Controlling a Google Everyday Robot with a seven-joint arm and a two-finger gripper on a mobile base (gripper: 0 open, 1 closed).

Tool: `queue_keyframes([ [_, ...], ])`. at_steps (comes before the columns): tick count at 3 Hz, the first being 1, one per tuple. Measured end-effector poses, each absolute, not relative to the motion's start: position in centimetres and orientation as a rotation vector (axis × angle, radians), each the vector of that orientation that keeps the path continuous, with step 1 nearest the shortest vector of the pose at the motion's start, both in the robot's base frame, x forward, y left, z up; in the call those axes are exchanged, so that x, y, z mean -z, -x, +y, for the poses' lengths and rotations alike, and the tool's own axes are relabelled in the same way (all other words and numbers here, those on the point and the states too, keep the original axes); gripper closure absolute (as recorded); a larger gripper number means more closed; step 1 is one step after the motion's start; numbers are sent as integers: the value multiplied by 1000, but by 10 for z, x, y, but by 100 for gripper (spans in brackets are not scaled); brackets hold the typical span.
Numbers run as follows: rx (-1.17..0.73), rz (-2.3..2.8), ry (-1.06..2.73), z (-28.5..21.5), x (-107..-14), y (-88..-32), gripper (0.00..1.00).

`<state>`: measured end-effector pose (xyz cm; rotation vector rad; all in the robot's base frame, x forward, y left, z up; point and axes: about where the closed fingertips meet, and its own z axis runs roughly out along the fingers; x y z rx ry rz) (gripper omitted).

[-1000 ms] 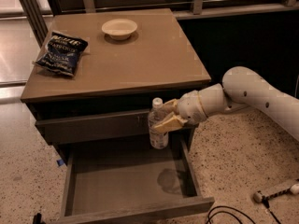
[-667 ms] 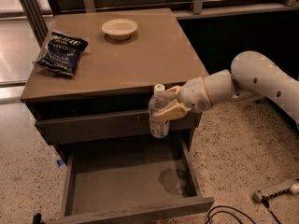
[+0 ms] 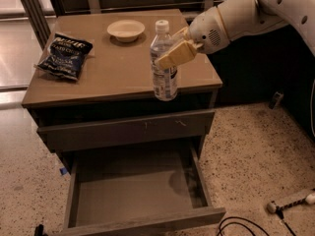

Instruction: Pick blue plastic bottle from middle drawer and place on counter

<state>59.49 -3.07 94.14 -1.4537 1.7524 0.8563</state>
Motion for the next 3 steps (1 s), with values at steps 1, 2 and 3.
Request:
queue_keyframes([
  [1, -856, 1752, 1454, -31, -941, -595, 100],
  [2, -824, 1689, 1455, -25, -942, -612, 100],
  [3, -797, 1606, 1450, -17, -944, -634, 100],
])
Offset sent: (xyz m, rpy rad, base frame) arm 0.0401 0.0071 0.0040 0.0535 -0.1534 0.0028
